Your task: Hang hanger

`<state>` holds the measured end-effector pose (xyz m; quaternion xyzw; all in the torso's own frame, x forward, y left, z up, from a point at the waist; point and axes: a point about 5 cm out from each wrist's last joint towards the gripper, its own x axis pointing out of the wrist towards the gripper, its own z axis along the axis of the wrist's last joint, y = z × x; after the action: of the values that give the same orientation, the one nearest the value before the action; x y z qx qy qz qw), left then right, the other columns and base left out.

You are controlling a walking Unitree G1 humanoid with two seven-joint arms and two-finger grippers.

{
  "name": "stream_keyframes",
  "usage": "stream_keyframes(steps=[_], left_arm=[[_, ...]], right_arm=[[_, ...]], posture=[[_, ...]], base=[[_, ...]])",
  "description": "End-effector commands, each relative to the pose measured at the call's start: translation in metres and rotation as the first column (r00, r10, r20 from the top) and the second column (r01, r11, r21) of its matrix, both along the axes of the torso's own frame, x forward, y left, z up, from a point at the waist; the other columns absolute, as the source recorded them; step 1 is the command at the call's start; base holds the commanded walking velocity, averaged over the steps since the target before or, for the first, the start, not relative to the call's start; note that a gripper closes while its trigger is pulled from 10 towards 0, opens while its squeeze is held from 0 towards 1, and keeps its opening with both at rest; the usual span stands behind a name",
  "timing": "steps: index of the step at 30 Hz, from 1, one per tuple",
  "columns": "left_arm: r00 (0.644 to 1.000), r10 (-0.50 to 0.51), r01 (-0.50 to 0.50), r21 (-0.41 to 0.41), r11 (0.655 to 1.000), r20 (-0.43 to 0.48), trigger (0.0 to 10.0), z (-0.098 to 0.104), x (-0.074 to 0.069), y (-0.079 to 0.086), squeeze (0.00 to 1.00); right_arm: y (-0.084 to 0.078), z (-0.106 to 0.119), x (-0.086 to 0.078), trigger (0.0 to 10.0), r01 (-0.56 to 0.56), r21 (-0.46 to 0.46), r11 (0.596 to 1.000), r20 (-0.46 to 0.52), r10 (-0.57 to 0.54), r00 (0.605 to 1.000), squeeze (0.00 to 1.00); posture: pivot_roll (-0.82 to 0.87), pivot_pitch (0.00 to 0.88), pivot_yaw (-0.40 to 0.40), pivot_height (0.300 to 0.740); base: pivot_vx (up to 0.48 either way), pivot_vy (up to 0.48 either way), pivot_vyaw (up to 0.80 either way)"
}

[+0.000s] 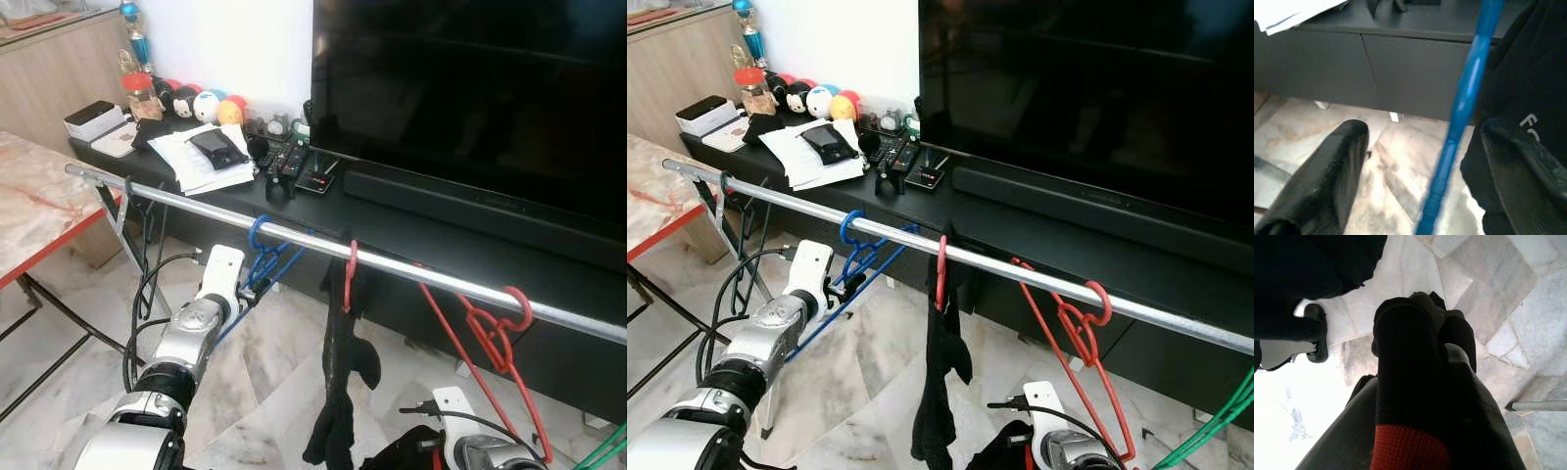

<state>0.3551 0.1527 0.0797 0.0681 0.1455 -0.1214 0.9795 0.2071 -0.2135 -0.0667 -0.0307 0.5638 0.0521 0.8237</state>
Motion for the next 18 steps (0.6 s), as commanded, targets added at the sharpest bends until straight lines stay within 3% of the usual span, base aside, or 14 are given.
stream_keyframes(steps=[1,18], left_arm=[[1.000,-0.012,0.012,-0.035,0.999,0.023,0.0,0.0058,0.0040,-0.0005,0.00],[0.999,-0.050,0.052,-0.062,0.997,0.021,0.0,0.0001,0.0014,0.0000,0.00]], right_arm=[[0.0006,0.0035,0.0064,10.0,-0.013,-0.002,1.000,0.021,0.013,1.000,0.00],[0.0007,0.0039,0.0070,10.0,-0.020,-0.003,1.000,0.023,0.020,1.000,0.00]], posture=[[-0.07,0.000,-0.005,0.740],[-0.08,0.000,-0.004,0.740]], base=[[0.000,0.000,0.00],[0.000,0.000,0.00]])
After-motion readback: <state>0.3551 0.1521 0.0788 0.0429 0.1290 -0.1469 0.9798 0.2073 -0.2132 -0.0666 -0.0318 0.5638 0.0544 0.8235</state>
